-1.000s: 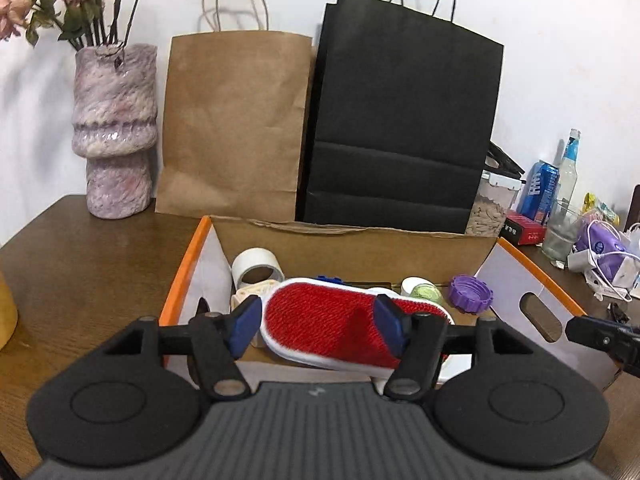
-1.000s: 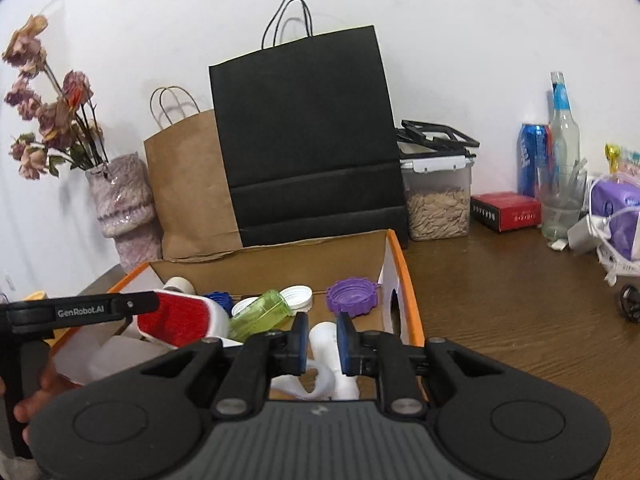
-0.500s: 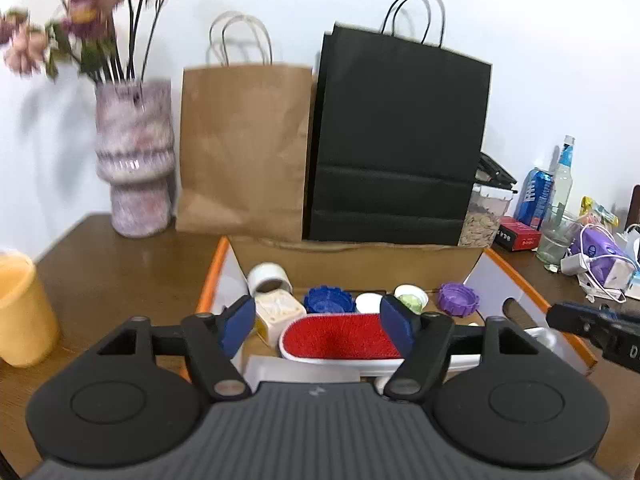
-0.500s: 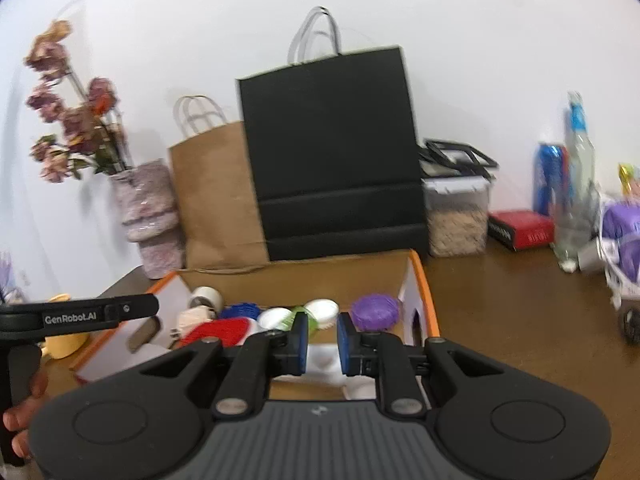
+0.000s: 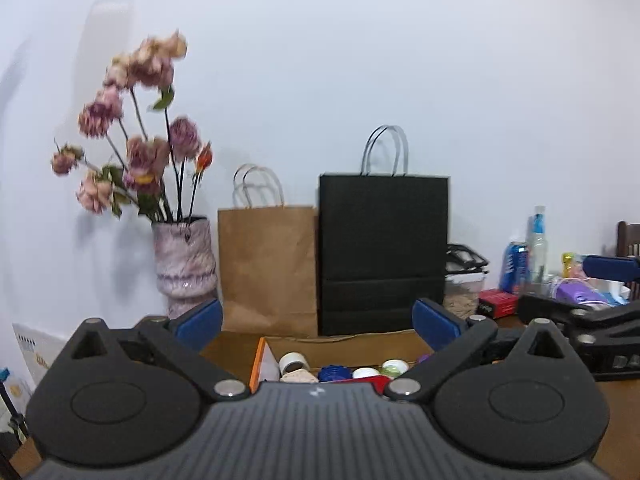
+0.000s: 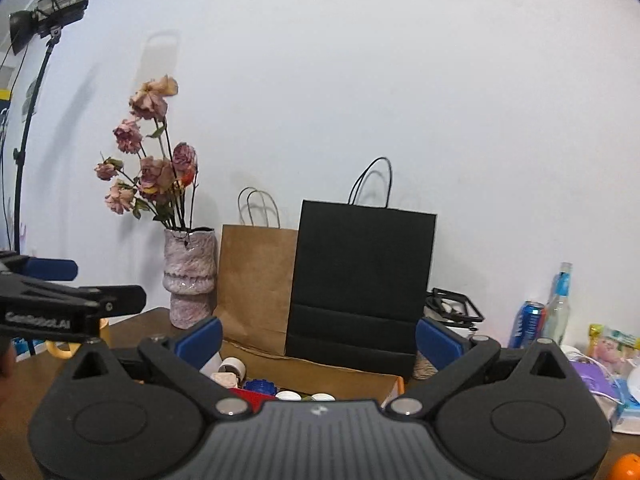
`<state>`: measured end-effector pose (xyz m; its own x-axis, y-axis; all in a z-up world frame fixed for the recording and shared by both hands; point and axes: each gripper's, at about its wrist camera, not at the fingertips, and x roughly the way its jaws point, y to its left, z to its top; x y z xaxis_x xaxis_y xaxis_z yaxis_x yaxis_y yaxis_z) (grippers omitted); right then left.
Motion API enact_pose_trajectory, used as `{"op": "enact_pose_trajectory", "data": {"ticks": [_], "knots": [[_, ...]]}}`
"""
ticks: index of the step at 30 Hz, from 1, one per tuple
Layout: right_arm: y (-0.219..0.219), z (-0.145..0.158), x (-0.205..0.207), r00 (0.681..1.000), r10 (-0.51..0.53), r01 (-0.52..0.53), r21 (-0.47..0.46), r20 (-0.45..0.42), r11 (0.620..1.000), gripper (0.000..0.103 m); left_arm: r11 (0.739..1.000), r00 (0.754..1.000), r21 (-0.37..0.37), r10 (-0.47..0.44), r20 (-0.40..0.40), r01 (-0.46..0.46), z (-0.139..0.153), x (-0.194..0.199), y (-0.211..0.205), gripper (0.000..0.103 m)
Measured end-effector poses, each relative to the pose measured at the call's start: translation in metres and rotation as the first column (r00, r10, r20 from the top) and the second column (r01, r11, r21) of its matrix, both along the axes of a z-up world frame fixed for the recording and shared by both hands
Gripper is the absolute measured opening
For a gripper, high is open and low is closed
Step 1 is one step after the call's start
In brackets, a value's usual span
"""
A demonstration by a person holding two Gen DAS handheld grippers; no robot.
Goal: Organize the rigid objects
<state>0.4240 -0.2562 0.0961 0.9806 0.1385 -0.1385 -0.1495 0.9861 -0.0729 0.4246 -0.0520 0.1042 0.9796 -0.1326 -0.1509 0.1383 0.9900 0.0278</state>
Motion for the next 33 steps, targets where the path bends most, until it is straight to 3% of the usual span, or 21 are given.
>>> {"op": "enact_pose_trajectory", "data": {"ticks": [6,16,21,26,28,33], "knots": [[-0.001,0.007,-0.038,0.999,-0.021,0.021,0.016,0.034,1.0,0.103,1.0,0.997,0.012,-0.018,0.075,0.017,0.003,-0.049,-0.01,0.103],[-0.004,0.014,-0.089,0.998,-0.019,0.018,0.033,0.055,0.999,0.103,1.0,0.996,-0.001,-0.024,0.088,0.024,0.008,-0.1,-0.006,0.103],[-0.006,0.001,-0.126,0.999,0.0,-0.002,0.042,0.05,0.999,0.103,1.0,0.998,-0.015,-0.012,0.067,0.013,0.001,-0.138,0.008,0.103],[-0.009,-0.022,-0.182,1.0,-0.002,0.001,0.055,0.014,0.998,0.103,0.998,1.0,-0.057,0.003,0.022,-0.001,-0.022,-0.198,0.03,0.103],[-0.008,-0.031,-0.211,1.0,0.012,-0.013,0.057,0.017,0.998,0.103,0.997,0.999,-0.058,0.047,0.017,-0.046,-0.035,-0.226,0.035,0.103],[-0.004,-0.05,-0.281,0.999,0.034,-0.035,0.046,0.018,0.998,0.103,0.997,0.993,0.035,0.067,0.096,-0.071,-0.062,-0.306,0.04,0.103]]}}
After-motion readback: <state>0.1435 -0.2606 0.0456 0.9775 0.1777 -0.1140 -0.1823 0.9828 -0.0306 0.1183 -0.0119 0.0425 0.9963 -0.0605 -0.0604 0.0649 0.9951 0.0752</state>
